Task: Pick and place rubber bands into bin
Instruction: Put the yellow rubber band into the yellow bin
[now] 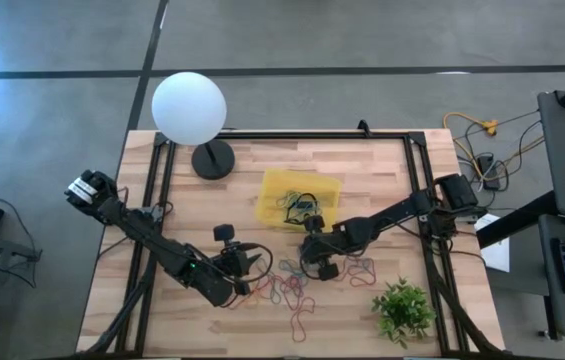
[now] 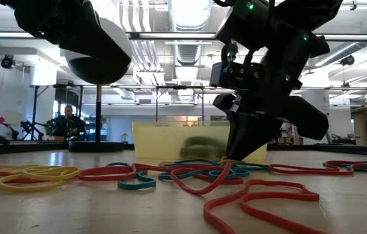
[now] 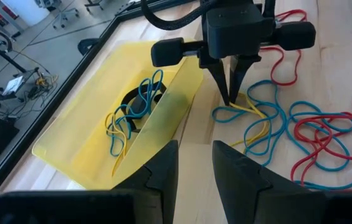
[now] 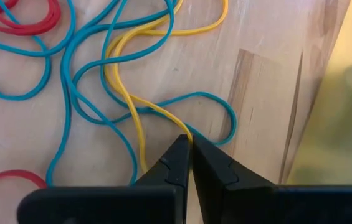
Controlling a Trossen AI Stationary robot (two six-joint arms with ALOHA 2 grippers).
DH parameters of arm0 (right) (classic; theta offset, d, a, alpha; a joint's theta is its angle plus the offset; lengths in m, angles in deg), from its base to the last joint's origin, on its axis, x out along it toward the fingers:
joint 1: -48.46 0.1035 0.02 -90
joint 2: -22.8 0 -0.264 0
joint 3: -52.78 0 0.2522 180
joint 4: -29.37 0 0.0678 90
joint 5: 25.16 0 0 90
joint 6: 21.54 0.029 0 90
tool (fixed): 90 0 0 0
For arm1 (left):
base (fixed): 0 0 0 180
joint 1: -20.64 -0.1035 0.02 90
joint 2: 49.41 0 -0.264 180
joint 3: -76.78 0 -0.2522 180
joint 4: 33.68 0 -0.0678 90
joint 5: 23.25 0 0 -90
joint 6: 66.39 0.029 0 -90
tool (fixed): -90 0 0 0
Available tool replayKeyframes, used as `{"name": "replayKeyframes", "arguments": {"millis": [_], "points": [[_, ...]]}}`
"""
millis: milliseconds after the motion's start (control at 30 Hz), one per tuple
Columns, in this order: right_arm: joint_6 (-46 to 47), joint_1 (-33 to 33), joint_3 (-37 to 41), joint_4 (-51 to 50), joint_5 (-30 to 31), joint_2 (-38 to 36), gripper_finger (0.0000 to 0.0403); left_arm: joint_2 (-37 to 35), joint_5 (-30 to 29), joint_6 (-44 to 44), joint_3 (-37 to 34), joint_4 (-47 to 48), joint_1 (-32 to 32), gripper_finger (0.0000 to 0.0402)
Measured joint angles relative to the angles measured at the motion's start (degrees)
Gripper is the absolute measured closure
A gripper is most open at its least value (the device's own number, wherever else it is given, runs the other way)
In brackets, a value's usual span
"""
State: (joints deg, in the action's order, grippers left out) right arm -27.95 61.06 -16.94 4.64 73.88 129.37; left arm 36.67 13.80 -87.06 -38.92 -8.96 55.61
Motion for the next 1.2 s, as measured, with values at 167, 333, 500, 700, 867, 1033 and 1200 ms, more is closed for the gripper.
{"name": "replayKeyframes", "arguments": {"millis": [167, 333, 500, 700, 867, 1033, 1200], "points": [[0.27, 0.28, 0.08, -0.32, 0.01, -0.92, 0.0395, 0.0, 0.0, 0.0, -0.02, 0.01, 0.0, 0.0318], [0.43, 0.73, 0.08, -0.75, 0.07, -3.89, 0.0395, 0.0, 0.0, 0.0, -0.11, 0.0, 0.0, 0.0318], [0.3, 1.33, 0.03, -0.78, 0.13, -7.99, 0.0395, 0.0, 0.0, 0.0, -0.17, 0.01, 0.0, 0.0318], [-1.07, 1.56, -0.05, -0.91, 1.1, -13.43, 0.0395, 0.0, 0.02, 0.0, -0.17, -0.02, 0.0, 0.0318], [-4.3, 1.68, -1.3, -2.27, 5.87, -18.04, 0.0395, 0.0, 0.02, 0.0, -0.21, 0.0, -0.01, 0.0318], [-8.91, 0.54, -3.94, -4.39, 12.88, -21.36, 0.0394, 0.0, 0.0, 0.0, 0.0, -0.06, 0.0, 0.0318], [-10.61, -3.16, -7.75, -7.18, 13.85, -22.34, 0.0394, 0.0, 0.02, 0.02, 0.0, -0.08, -0.01, 0.0318]]}}
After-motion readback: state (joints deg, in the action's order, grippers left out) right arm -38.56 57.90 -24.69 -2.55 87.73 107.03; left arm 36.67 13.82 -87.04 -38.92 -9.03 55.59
